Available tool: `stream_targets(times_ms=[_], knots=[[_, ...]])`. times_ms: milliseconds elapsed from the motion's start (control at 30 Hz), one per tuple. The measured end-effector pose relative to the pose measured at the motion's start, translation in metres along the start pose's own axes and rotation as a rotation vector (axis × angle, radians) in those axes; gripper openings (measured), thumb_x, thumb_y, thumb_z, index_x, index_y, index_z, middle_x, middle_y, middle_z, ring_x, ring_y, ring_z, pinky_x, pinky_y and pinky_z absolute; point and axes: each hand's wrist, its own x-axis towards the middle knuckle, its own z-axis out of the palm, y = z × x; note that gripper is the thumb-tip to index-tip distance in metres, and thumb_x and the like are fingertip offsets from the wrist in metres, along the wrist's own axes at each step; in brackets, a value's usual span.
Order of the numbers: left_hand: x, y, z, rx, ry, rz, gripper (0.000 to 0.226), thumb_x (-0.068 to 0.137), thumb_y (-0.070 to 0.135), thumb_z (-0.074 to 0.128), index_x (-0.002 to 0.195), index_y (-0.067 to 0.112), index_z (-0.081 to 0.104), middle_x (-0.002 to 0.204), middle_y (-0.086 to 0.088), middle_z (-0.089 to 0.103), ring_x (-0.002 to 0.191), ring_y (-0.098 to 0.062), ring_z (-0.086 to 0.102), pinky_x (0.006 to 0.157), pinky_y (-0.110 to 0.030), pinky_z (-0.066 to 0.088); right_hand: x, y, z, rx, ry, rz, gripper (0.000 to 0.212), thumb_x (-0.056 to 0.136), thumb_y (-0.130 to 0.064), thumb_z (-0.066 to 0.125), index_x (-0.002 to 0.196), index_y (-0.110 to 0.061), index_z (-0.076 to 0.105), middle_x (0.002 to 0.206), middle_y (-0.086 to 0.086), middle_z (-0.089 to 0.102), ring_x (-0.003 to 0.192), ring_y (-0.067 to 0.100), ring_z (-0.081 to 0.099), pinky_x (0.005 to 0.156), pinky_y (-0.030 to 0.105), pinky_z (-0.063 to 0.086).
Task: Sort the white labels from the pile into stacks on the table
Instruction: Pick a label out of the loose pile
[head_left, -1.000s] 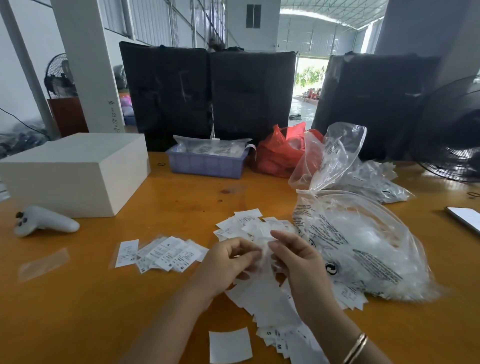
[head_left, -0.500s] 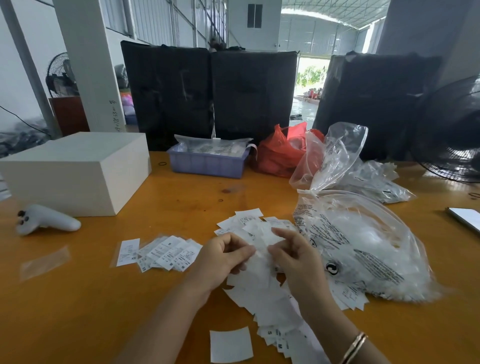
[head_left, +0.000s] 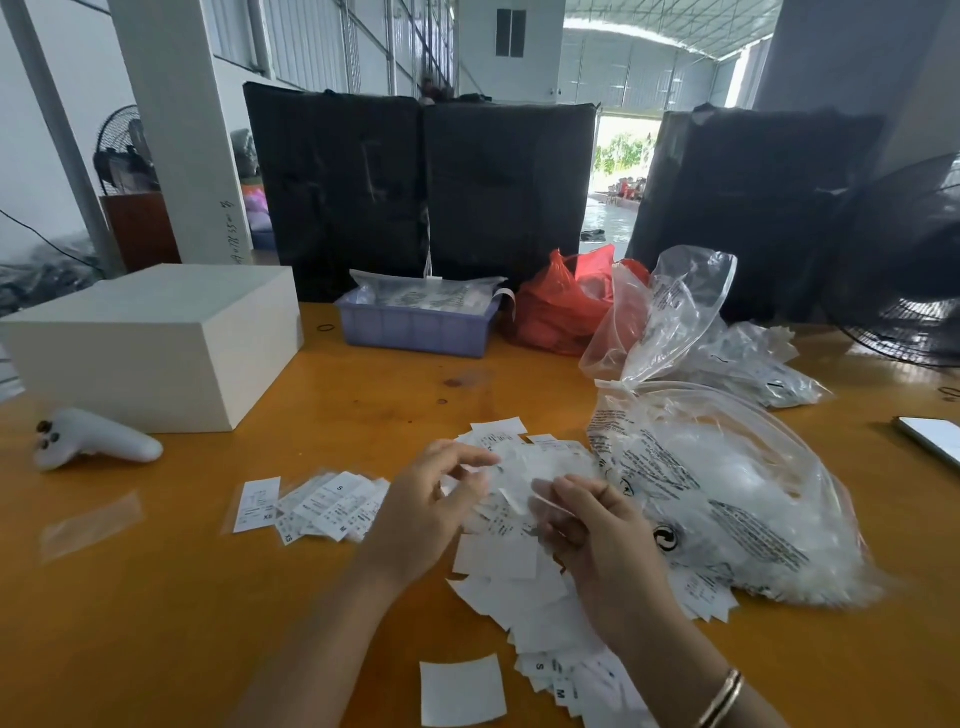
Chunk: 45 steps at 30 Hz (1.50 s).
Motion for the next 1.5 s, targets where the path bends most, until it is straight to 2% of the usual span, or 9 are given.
stream_targets(times_ms=[67,167,300,500,700,833,1067,1167,1500], knots=[[-0.003,0.006,-0.001,-0.177,-0.17,-0.054,0.033,0.079,0.058,0.054,0.104,0.04,0.065,0.104,0.028,0.064,0.098,0.01,0.056,0.074,-0.003,0.042,-0.002,0.001,0.002,0.046,-0.02,0.004,0.018,0.073,-0.012,0.071,0.087,-0.011,0.06,0.095,0.012,0.074,0.079,0.02,0.072,0.068,0.03,0.053],[-0.003,0.003,0.005,-0.062,-0.23,-0.059,0.047,0.07,0.07,0.063,0.105,0.039,0.065,0.096,0.028,0.064,0.089,0.008,0.058,0.067,-0.005,0.042,-0.004,0.004,0.004,0.035,-0.077,-0.01,0.039,0.053,-0.02,0.079,0.087,-0.01,0.061,0.097,0.013,0.074,0.087,0.022,0.072,0.079,0.034,0.051],[0.0,0.001,0.011,-0.139,-0.013,-0.104,0.005,0.087,0.026,0.068,0.084,0.03,0.069,0.079,0.018,0.069,0.076,0.004,0.063,0.064,-0.007,0.046,-0.005,0.005,0.007,-0.071,-0.083,-0.051,0.03,0.062,-0.021,0.076,0.086,-0.01,0.061,0.091,0.011,0.074,0.077,0.016,0.07,0.073,0.028,0.05],[-0.002,0.005,0.007,-0.488,0.065,-0.283,0.007,0.093,0.021,0.058,0.095,0.02,0.065,0.089,0.007,0.075,0.086,-0.005,0.07,0.072,-0.023,0.049,-0.004,0.006,0.004,-0.593,-0.102,-0.192,0.005,0.087,-0.015,0.067,0.083,-0.012,0.064,0.073,0.001,0.072,0.058,0.002,0.061,0.05,0.011,0.043],[0.001,0.001,0.01,-0.751,0.21,-0.434,0.01,0.084,0.012,0.066,0.089,0.019,0.072,0.082,0.002,0.075,0.076,-0.008,0.07,0.069,-0.024,0.048,0.004,0.001,-0.007,-1.142,-0.065,-0.595,0.013,0.091,-0.031,0.057,0.084,-0.028,0.067,0.076,-0.011,0.063,0.074,0.014,0.059,0.064,0.026,0.048],[0.003,0.0,0.003,-0.803,0.246,-0.405,0.014,0.068,0.023,0.071,0.078,0.03,0.078,0.079,0.008,0.073,0.081,-0.008,0.065,0.07,-0.022,0.047,0.014,-0.001,-0.019,-1.784,-0.124,-0.815,0.027,0.095,-0.042,0.049,0.111,-0.033,0.069,0.1,-0.011,0.049,0.094,0.01,0.036,0.079,0.024,0.025],[0.002,0.0,0.003,-0.731,0.249,-0.455,0.033,0.053,0.043,0.078,0.081,0.026,0.078,0.08,0.001,0.073,0.084,-0.021,0.063,0.084,-0.039,0.056,0.015,0.004,-0.014,-1.933,-0.11,-0.924,0.019,0.082,-0.034,0.07,0.1,-0.032,0.074,0.087,-0.003,0.058,0.082,0.018,0.054,0.072,0.031,0.042],[0.002,0.001,0.003,-0.723,0.232,-0.479,0.022,0.059,0.04,0.075,0.077,0.028,0.077,0.087,-0.004,0.075,0.098,-0.032,0.066,0.09,-0.052,0.054,0.02,0.008,-0.015,-1.932,-0.15,-0.914,0.026,0.092,-0.04,0.056,0.115,-0.036,0.067,0.097,-0.003,0.055,0.093,0.019,0.05,0.081,0.032,0.037],[0.001,-0.001,0.005,-0.696,0.155,-0.49,0.025,0.06,0.038,0.074,0.079,0.024,0.078,0.076,0.0,0.071,0.071,-0.015,0.067,0.066,-0.032,0.055,0.022,0.004,-0.018,-1.671,-0.064,-0.833,0.022,0.094,-0.037,0.055,0.102,-0.027,0.073,0.09,-0.01,0.053,0.087,0.01,0.044,0.077,0.027,0.027]])
